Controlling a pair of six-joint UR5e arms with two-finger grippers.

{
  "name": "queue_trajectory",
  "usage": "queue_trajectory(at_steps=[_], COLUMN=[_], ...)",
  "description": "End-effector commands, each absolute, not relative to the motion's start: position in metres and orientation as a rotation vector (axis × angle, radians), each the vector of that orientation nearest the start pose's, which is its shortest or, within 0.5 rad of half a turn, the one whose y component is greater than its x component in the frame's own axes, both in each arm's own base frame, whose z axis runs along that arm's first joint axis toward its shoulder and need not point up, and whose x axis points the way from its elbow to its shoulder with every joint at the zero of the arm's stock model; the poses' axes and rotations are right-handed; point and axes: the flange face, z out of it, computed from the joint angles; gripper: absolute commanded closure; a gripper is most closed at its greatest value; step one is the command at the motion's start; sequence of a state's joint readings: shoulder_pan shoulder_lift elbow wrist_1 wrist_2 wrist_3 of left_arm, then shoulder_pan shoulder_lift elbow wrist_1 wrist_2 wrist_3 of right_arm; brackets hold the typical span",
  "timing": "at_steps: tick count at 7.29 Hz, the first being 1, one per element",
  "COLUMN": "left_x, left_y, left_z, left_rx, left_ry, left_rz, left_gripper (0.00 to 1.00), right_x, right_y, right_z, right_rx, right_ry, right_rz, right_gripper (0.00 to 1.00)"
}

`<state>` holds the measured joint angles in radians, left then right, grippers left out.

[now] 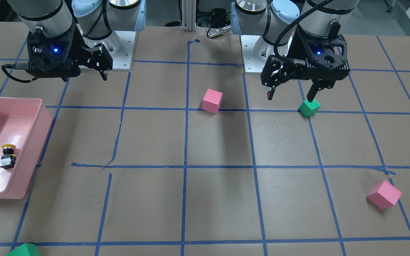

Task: Align button upright
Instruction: 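Move the right gripper toward the pink tray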

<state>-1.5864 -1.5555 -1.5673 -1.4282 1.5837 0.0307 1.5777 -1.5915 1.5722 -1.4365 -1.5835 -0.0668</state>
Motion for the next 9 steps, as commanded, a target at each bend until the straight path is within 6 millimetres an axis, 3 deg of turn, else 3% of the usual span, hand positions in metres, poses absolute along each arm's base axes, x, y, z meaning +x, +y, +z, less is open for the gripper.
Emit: queue_trajectory(at_steps=[1, 3, 5, 9], left_x=[-0.140, -0.140, -0.140, -0.140], left_y=[-0.498, -0.498, -0.498, -0.498], left_z=[0.512, 0.512, 0.513, 0.513], left_rx=[0.070, 0.070, 0.070, 0.070], left_ry=[3.117, 3.117, 3.117, 3.115], left_rz=[-0.251, -0.251, -0.254, -0.254], left_gripper=[0.00, 0.00, 0.00, 0.00], right_x=[0.136, 0.135, 0.119, 0.049], right_y=[-0.473, -0.474, -0.482, -0.496], right_z=[0.479, 0.477, 0.481, 0.479], right_rx=[-0.117, -0.118, -0.071, 0.128], right_ry=[3.140, 3.152, 3.161, 3.153], right_rz=[0.198, 0.207, 0.162, 0.138], right_gripper=[0.00, 0.00, 0.00, 0.00])
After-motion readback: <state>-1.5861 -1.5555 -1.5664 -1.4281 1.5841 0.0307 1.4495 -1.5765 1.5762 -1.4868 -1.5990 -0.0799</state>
